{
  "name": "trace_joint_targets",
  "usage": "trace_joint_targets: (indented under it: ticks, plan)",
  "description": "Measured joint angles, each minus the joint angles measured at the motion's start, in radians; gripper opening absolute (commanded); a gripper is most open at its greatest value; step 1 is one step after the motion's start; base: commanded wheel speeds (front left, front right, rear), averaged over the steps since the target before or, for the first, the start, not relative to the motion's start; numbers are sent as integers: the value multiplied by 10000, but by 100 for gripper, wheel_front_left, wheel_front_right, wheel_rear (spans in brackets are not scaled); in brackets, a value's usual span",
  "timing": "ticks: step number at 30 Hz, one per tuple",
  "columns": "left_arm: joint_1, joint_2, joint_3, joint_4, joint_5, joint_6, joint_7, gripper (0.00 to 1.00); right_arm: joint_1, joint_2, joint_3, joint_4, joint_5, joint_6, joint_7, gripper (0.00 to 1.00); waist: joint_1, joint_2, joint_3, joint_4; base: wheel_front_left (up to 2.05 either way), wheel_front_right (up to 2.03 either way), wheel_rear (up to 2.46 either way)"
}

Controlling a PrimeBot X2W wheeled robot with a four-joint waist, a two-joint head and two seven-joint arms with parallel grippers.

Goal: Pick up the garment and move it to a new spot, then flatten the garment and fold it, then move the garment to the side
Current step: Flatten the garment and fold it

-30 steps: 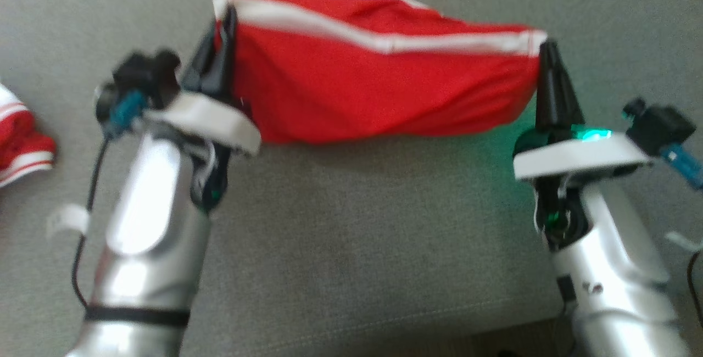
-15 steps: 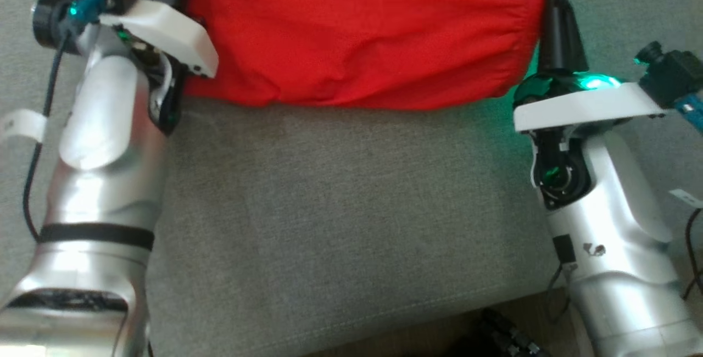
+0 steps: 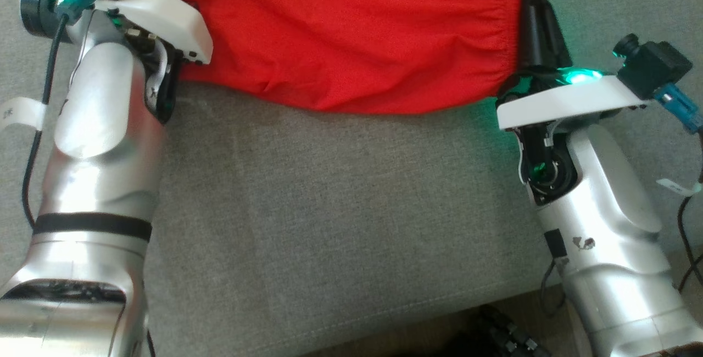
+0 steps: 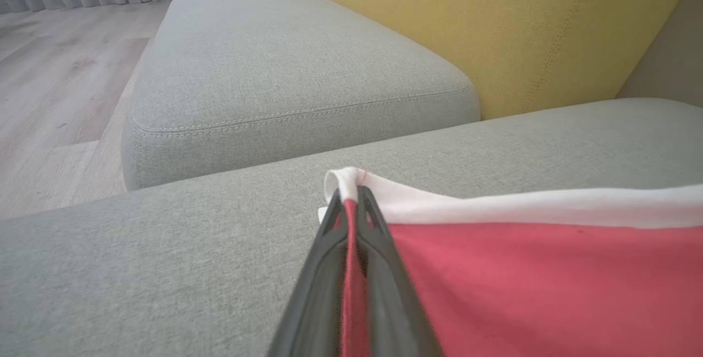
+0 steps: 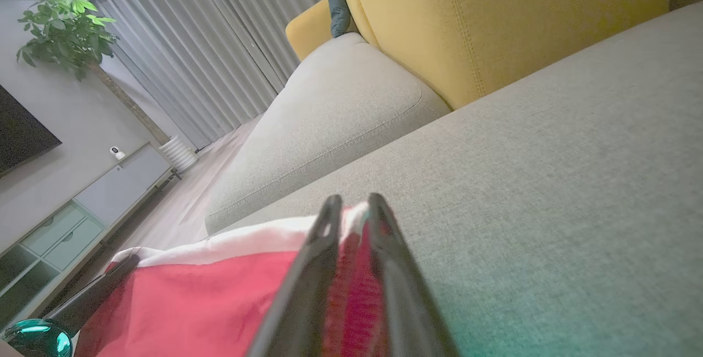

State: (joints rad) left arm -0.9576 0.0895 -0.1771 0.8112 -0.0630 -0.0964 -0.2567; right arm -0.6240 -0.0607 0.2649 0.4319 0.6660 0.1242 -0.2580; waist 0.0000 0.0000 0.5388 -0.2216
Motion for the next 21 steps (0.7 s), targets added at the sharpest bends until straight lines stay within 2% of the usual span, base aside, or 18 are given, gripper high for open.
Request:
trace_joint_targets:
  ticks: [1,2,11,16,21]
  plan:
    - [0,-19,0,-12,0,4,0,89,-39,0,-4,15,-31,0,0,100,0,0,-10,6,0,0,0]
    - [1,-38,21,-8,-8,13,0,100,-46,0,-17,15,-123,0,0,100,0,0,-25,10,0,0,0]
    - [597,-318,341,-284,-224,362,0,100,231,-2,-692,-232,-849,0,0,100,0,0,-395,82,0,0,0]
    - [1406,-385,334,443,-347,391,0,100,992,-2,-974,-265,-1034,0,0,100,-1,0,-749,108,0,0,0]
    - [1256,-397,274,1423,-174,721,-4,100,1288,2,-1078,-362,-1149,0,0,100,-1,1,-972,52,0,0,0]
